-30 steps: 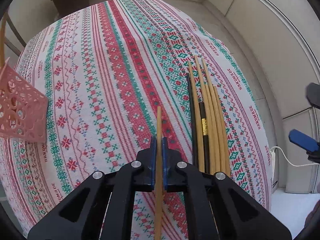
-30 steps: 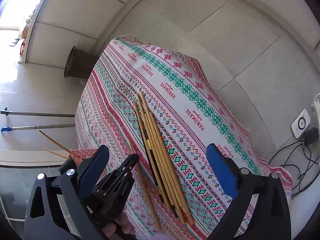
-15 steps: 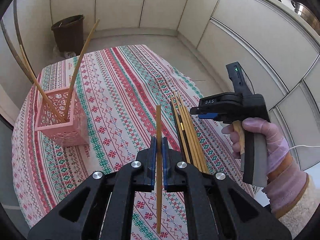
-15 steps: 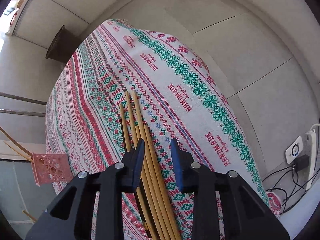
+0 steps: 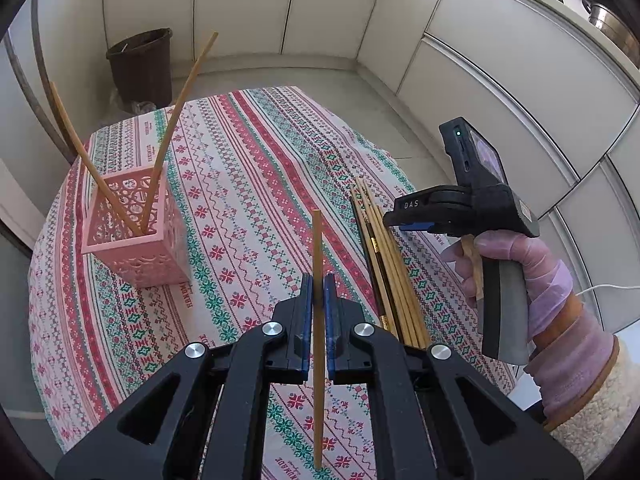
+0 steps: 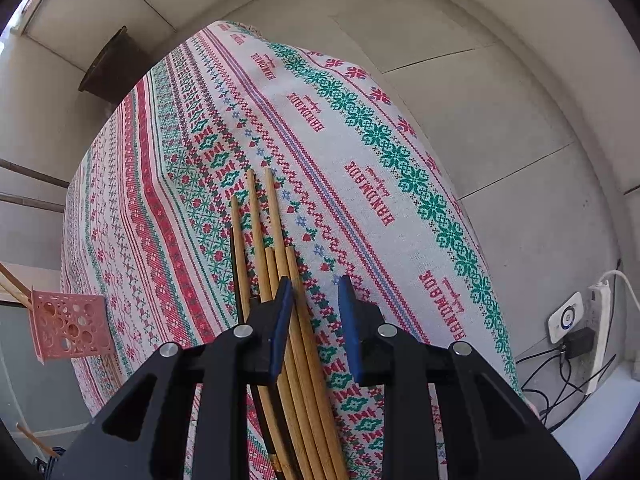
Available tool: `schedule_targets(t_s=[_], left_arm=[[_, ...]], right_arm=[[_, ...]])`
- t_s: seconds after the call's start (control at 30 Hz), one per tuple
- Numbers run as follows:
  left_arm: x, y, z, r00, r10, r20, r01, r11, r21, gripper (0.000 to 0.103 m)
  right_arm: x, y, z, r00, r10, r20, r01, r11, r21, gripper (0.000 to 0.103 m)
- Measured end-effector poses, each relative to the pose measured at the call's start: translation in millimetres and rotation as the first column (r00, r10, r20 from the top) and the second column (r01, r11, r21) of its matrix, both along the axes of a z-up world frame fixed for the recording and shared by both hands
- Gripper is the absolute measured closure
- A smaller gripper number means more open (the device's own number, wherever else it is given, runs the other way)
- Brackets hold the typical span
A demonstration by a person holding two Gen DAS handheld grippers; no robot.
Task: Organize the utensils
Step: 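Grasp one chopstick with the left tool while the right tool grasps another from the pile, then lift both held chopsticks and carry them over the pink basket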
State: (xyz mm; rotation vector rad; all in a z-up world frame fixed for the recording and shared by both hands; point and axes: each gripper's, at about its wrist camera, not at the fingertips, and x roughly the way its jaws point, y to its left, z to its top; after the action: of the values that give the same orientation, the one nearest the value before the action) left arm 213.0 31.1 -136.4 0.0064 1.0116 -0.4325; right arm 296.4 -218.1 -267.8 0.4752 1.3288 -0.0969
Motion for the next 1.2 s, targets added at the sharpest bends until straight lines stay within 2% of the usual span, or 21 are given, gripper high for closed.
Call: schedule_targets(t_s=[0.07,0.1,0.23,0.4,0.43,0.53,0.67,0.87,1.0,1.2], left_arm=[[-1.9,0.0,1.6,1.0,0.0,0.006,0.0,1.0,0.005,0.098],[-2.1,0.3,1.5,1.0,0.0,0.008,0.0,1.0,0.004,0.098],[-4.3,1.4,4.2,1.0,0.002,0.017,-0.002,1.0,0.004,0.098],[-6.2,0.9,8.2,0.999,0.004,0.036,-0.004,1.0,-0.008,0.098],[-7.0,0.9,9.8,0.999,0.003,0.044,-0.003,1.0,-0.017,0.098],[-10.0,3.4,15.3,0.998,0.007,0.069,-0.005,1.0,-0.026,0.098],[-15.2,14.0,30.1,0.995,0.028,0.1,-0.023,0.998,-0.051,0.098],[-30.5,25.1,62.1,0.984,0.05,0.168,-0.035,0.995,-0.09,0.098],[-41.1,33.8,88.6,0.972,0.082,0.222,-0.056,0.991,-0.123,0.098],[-42.9,51.6,134.5,0.941,0.148,0.303,-0.095,0.979,-0.183,0.098]], right_arm=[[0.0,1.0,0.4,1.0,0.008,0.004,-0.008,1.0,-0.015,0.082],[0.4,1.7,-1.1,1.0,0.013,-0.005,-0.013,1.0,-0.027,0.087],[-0.2,7.5,0.8,0.999,0.049,0.009,-0.048,0.996,-0.07,0.09],[-2.9,32.3,5.7,0.99,0.134,0.05,-0.119,0.965,-0.235,0.091],[-3.4,30.6,5.9,0.99,0.124,0.064,-0.108,0.973,-0.206,0.098],[-9.8,16.9,12.9,0.994,0.064,0.091,-0.05,0.988,-0.149,0.098],[-28.2,-3.4,50.0,0.988,0.019,0.156,-0.003,0.995,-0.102,0.098],[-64.4,-6.7,115.8,0.958,0.03,0.285,-0.008,0.997,-0.078,0.098],[-86.6,-4.5,151.0,0.931,0.054,0.362,-0.023,0.996,-0.09,0.098],[-97.0,5.6,208.1,0.869,0.041,0.493,-0.01,0.998,-0.065,0.098]])
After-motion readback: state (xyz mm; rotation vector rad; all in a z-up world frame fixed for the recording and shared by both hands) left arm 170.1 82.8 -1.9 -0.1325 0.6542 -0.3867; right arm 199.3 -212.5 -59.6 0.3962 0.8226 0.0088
